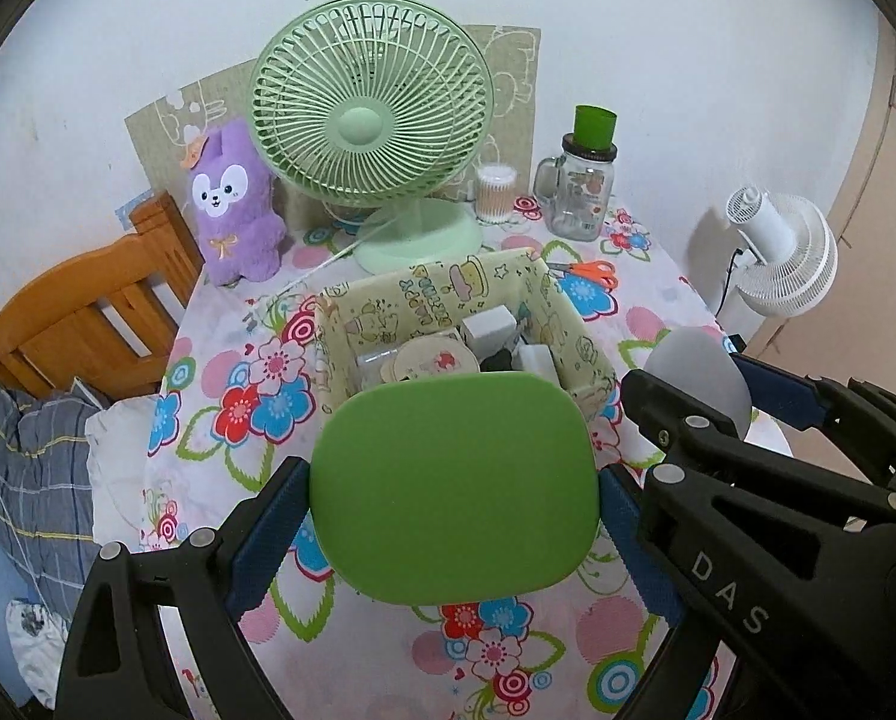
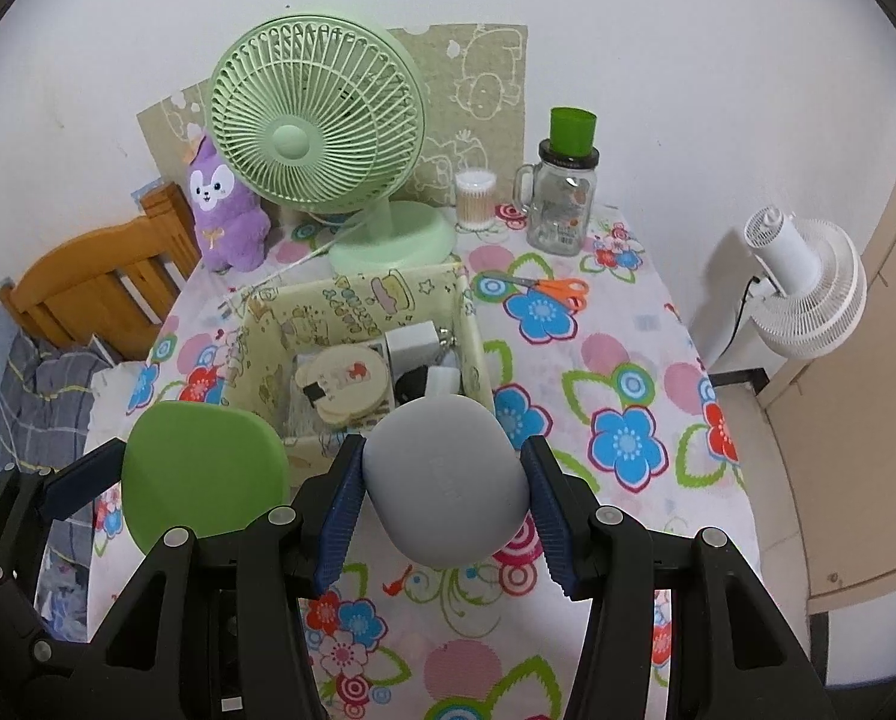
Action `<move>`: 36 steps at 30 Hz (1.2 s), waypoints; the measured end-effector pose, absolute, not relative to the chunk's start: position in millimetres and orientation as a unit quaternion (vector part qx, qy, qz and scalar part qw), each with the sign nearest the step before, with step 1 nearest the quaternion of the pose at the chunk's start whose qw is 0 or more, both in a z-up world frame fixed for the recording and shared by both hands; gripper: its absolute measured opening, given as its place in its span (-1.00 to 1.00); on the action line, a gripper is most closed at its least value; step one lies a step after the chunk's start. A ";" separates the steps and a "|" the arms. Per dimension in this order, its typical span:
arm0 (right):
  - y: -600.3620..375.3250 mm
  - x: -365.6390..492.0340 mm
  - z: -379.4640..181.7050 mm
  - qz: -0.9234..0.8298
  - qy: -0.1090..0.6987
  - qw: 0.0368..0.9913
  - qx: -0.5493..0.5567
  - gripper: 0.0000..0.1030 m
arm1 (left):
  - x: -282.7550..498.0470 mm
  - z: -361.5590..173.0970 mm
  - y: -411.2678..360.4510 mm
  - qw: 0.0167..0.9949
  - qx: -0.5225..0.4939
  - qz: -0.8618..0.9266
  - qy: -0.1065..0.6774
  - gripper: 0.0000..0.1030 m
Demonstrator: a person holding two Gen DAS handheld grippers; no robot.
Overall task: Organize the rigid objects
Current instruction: 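Carry the green lid with the left tool while the right tool carries the white object over the box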
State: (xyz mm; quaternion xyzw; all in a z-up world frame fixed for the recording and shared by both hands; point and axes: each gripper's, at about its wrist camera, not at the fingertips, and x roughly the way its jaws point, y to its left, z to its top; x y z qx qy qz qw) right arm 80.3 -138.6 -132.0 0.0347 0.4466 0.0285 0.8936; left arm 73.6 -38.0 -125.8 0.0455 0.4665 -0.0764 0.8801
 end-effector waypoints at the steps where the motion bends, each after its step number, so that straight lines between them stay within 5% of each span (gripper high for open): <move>1: -137.8 82.5 -131.1 0.028 0.446 0.894 0.032 0.07 | 75.0 -125.6 -37.6 0.880 0.045 -0.076 0.466 0.85; 36: -112.9 176.1 -162.2 0.061 0.471 0.880 0.011 0.07 | 157.4 -159.4 -15.7 0.868 0.024 -0.056 0.493 0.85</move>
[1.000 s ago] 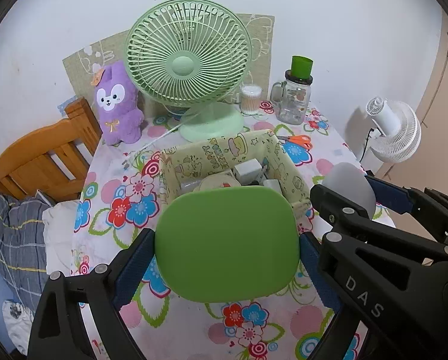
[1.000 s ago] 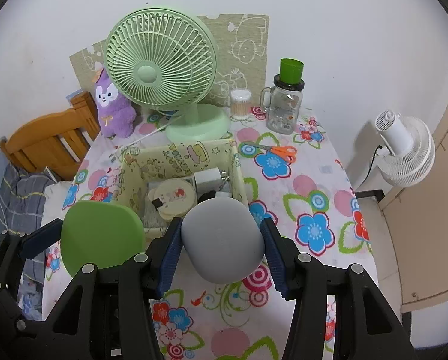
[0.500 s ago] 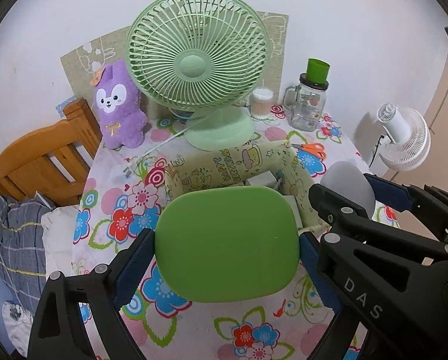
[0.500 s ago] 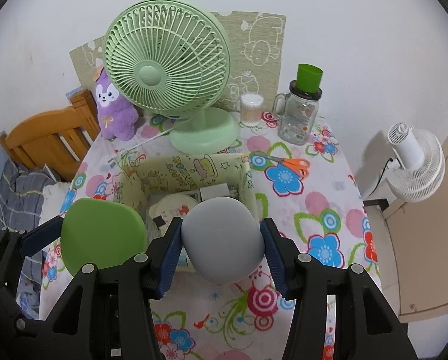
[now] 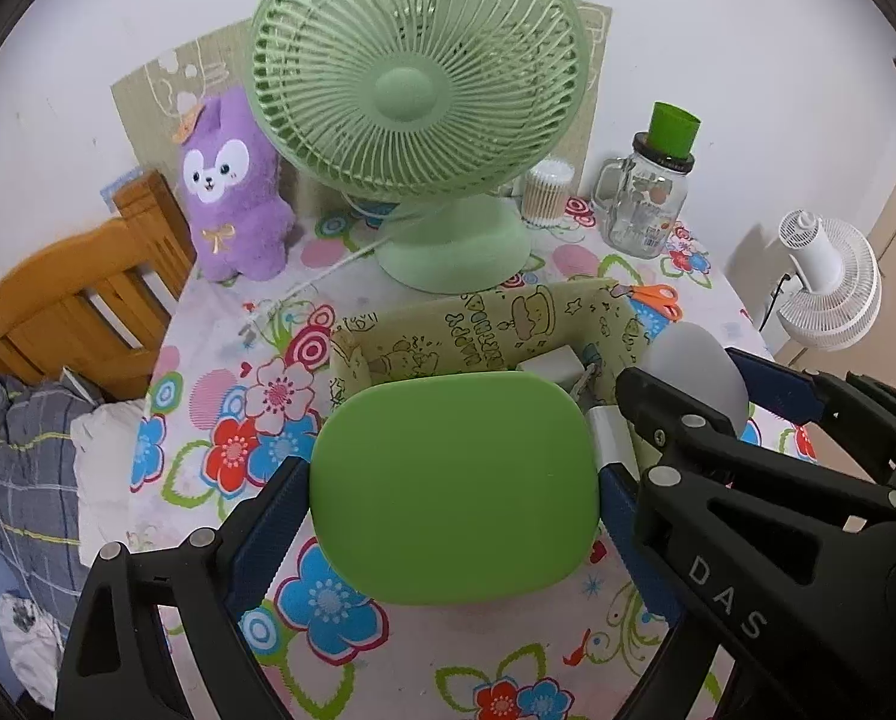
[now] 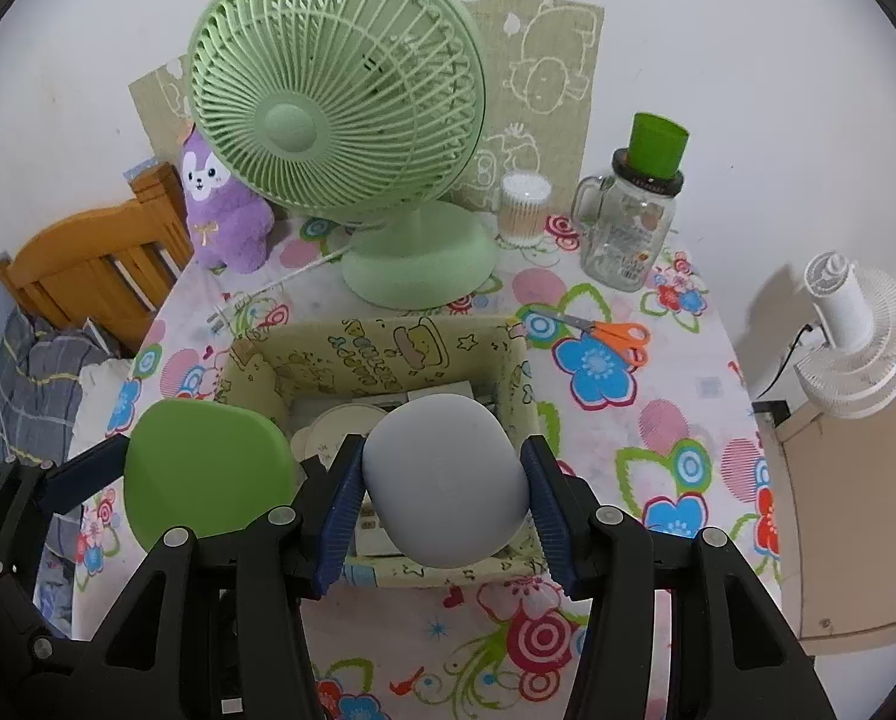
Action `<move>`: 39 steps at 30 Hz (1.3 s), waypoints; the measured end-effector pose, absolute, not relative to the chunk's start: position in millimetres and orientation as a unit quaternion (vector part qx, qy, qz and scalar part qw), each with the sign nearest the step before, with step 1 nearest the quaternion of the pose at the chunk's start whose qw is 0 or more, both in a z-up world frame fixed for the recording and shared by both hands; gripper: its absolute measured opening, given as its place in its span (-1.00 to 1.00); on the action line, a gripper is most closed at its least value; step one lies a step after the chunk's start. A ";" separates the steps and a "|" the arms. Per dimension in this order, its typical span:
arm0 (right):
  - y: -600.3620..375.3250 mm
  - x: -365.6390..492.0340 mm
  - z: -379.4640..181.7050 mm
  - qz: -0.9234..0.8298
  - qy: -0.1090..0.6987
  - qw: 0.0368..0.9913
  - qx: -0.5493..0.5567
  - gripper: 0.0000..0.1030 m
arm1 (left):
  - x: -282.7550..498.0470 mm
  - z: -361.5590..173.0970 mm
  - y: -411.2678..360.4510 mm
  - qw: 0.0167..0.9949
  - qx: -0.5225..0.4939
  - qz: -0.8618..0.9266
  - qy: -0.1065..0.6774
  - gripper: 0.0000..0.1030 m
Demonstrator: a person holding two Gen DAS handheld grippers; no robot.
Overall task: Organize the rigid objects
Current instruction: 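Carry the green lid with the left tool while the right tool carries the white object over the box, then lower the green lid with the left tool while the right tool lowers the white object into the box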
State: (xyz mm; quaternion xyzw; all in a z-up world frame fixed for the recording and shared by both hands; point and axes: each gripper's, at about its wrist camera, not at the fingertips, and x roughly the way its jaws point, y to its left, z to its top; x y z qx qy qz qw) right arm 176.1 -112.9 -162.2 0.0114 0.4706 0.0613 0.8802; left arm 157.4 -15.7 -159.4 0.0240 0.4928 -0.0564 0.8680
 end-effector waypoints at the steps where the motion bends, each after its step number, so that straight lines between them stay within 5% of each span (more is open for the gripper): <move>1: -111.9 178.2 -164.4 0.063 0.472 0.879 0.012 0.07 | 160.0 -162.3 -15.0 0.867 0.025 -0.055 0.494 0.85; 27: -102.9 210.7 -211.9 0.084 0.524 0.847 0.044 0.09 | 181.6 -196.4 -14.2 0.850 0.037 -0.035 0.524 0.85; 30: -101.1 210.1 -209.7 0.097 0.523 0.846 0.046 0.29 | 181.3 -196.7 -14.5 0.850 0.036 -0.036 0.524 0.86; 39: -112.5 202.8 -195.3 0.073 0.507 0.859 0.026 0.41 | 183.6 -192.1 -24.8 0.853 0.033 -0.054 0.518 0.86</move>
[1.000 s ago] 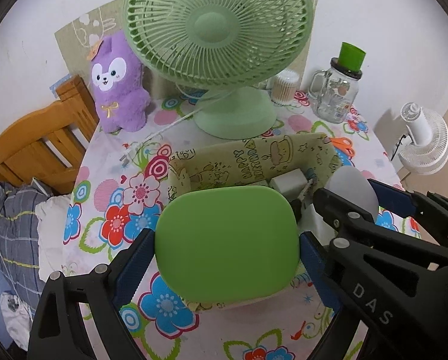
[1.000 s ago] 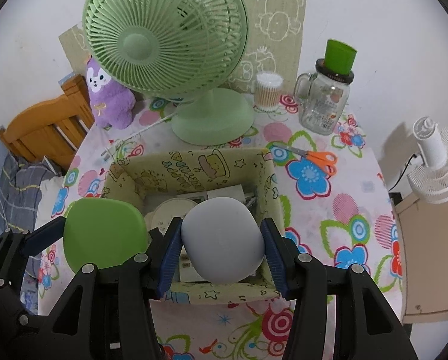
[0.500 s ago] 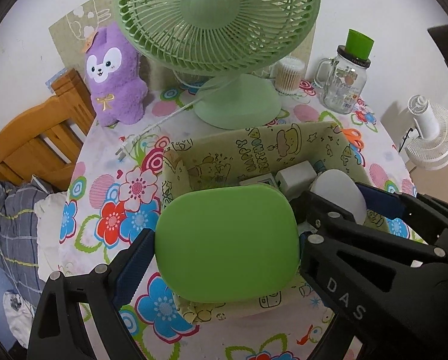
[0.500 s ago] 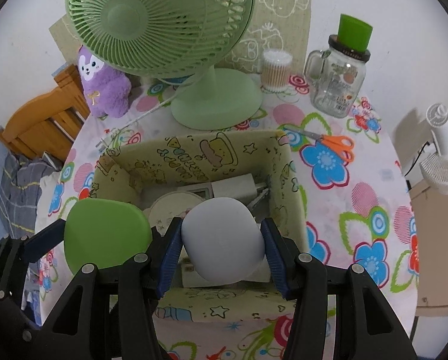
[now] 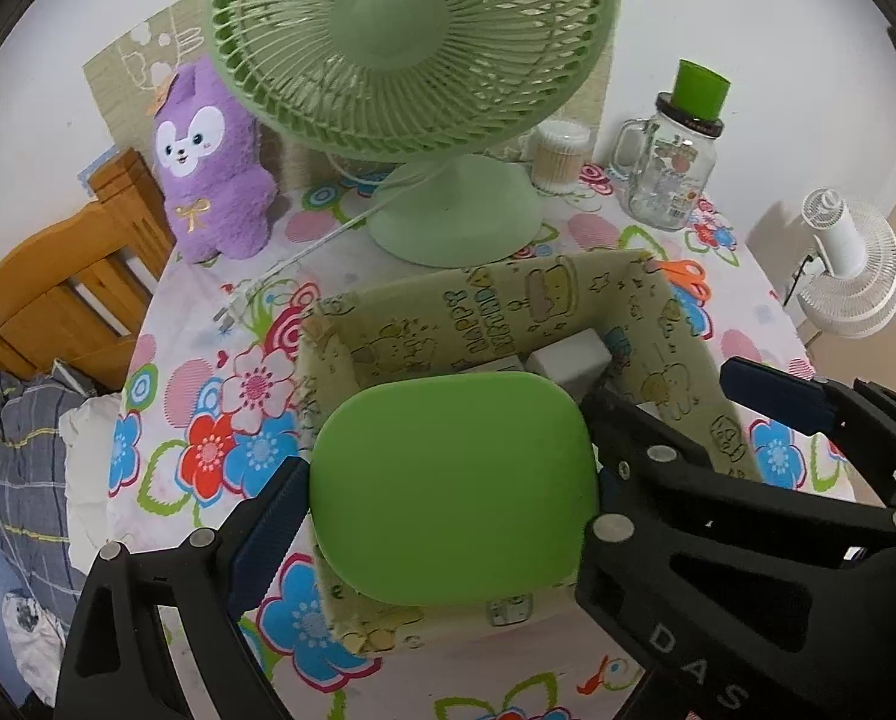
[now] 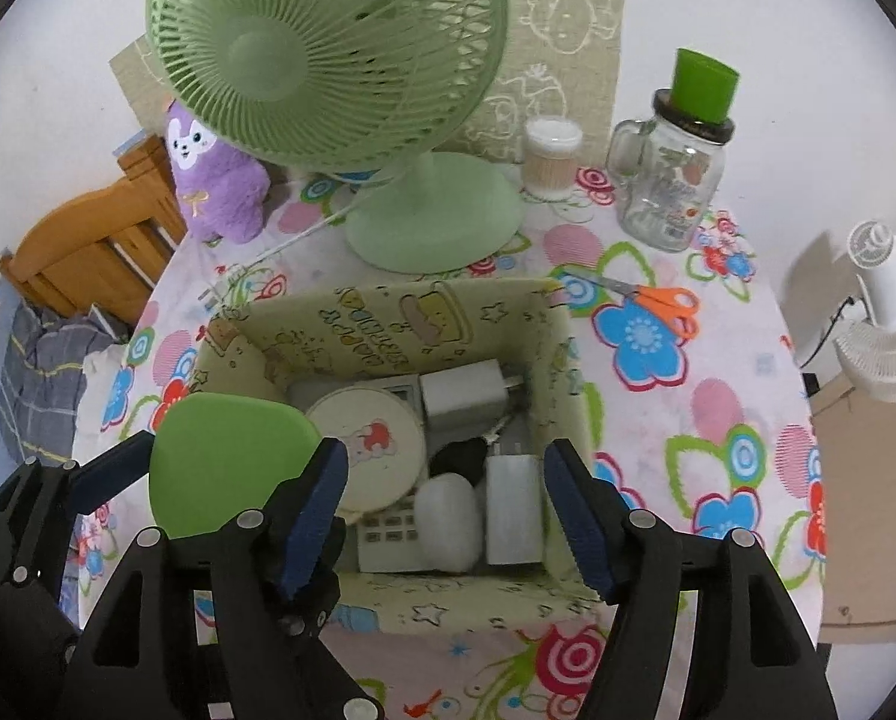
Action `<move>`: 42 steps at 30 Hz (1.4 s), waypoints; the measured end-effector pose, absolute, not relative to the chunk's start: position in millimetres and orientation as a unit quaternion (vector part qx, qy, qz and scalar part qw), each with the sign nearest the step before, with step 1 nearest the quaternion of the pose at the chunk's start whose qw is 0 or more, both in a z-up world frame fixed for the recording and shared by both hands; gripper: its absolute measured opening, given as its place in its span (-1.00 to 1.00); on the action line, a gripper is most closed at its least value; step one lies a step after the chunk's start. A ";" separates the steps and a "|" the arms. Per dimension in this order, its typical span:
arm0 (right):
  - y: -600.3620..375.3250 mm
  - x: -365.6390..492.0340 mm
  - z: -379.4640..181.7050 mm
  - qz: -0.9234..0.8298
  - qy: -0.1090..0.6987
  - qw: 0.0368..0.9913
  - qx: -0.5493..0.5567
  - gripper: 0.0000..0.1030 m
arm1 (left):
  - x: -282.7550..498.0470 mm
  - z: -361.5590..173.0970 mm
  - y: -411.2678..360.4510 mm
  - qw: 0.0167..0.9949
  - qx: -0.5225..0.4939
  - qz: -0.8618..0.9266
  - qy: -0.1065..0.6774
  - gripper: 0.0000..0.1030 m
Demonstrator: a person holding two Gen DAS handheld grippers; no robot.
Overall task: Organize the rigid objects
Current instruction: 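Lower the green lid with the left tool while the right tool lowers the white object into the box, then open the left tool on the green lid while the right tool releases the white object inside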
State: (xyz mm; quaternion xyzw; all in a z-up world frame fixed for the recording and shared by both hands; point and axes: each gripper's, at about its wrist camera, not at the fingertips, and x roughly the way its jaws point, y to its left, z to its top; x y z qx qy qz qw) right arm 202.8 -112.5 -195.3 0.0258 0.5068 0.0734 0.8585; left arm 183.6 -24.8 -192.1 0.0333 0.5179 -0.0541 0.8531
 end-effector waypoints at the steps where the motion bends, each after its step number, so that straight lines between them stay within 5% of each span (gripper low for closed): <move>1: -115.9 202.1 -194.1 0.066 0.505 0.860 0.023 0.43 | 184.1 -192.0 -27.0 0.853 0.034 -0.057 0.517 0.86; 36: -159.9 200.8 -209.8 0.007 0.522 0.852 0.026 0.47 | 209.3 -240.5 -56.9 0.820 0.021 -0.093 0.564 0.87; 42: -158.2 200.1 -210.0 0.009 0.523 0.852 0.023 0.47 | 203.5 -228.4 -51.3 0.829 0.012 -0.089 0.552 1.00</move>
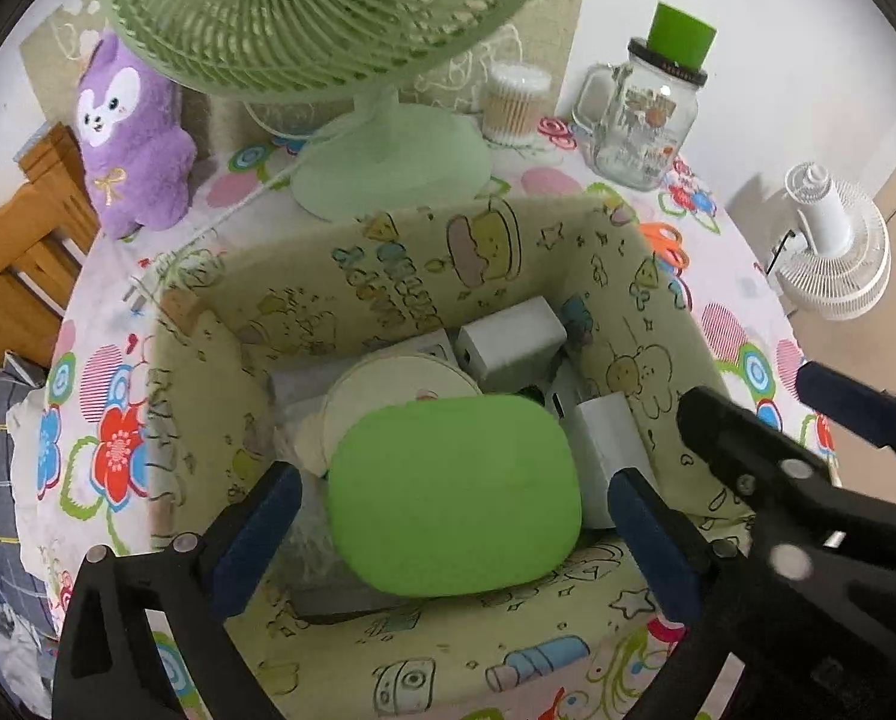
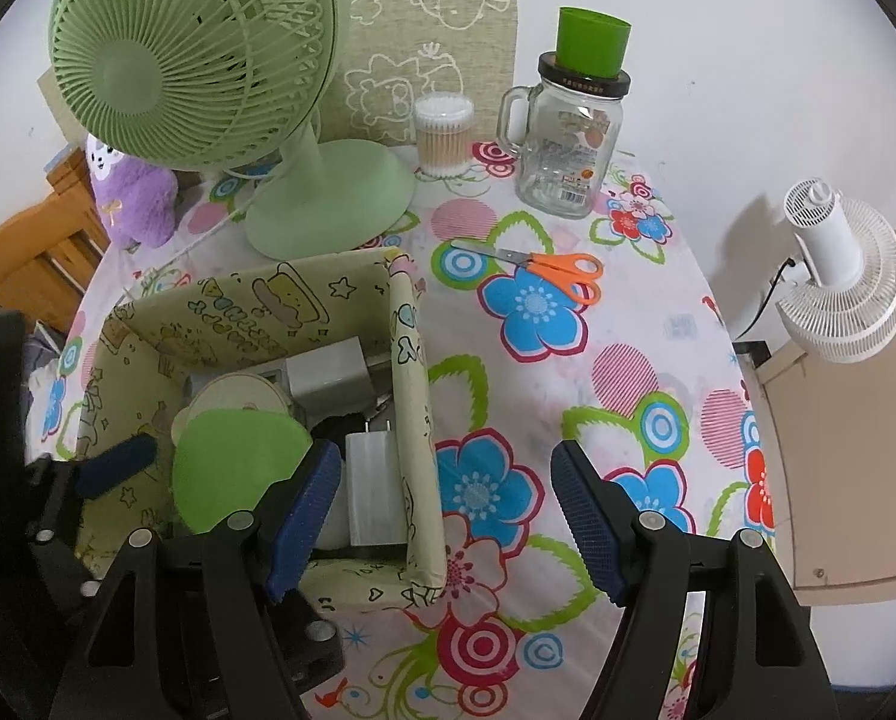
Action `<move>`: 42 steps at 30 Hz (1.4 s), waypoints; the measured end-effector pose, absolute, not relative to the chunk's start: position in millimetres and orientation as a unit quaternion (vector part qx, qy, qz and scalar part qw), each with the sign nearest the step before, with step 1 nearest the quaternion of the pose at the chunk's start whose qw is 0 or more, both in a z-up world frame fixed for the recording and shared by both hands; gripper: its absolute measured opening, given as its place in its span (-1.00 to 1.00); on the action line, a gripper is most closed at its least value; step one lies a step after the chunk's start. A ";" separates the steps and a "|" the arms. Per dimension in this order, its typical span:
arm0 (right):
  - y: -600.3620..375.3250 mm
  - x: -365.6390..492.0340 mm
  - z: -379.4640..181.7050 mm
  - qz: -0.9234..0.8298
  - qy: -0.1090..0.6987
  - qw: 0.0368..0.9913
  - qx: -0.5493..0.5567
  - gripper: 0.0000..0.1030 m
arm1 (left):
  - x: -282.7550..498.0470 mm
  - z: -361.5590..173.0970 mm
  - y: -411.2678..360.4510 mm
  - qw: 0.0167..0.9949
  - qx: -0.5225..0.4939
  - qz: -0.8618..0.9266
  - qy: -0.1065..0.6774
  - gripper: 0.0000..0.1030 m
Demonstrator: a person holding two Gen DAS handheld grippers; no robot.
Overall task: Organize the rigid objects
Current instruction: 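Open the left tool on the green lid while the right tool releases the white object inside, then withdraw both open tools up and away from the fabric box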
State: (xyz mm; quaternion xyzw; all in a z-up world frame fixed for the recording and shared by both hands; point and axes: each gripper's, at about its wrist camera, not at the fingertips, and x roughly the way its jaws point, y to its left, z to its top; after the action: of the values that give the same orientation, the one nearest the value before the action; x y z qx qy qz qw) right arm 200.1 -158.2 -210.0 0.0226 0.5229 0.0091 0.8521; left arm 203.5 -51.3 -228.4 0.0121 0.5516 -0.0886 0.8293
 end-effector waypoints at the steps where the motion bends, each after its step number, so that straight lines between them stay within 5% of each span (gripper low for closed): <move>1: -157.7 199.7 -209.6 0.010 0.523 0.852 0.023 0.47 | 202.3 -225.9 -49.3 0.830 0.009 -0.086 0.550 1.00; 42: -133.3 104.8 -128.1 0.013 0.448 0.894 0.024 0.66 | 97.5 -123.6 -8.1 0.875 0.025 -0.092 0.474 1.00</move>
State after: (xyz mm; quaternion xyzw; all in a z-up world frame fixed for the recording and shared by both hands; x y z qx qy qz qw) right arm 104.8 -133.3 -128.1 0.0244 0.4481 0.0126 0.8936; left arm 97.5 -8.1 -123.6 0.0253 0.4741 -0.0921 0.8753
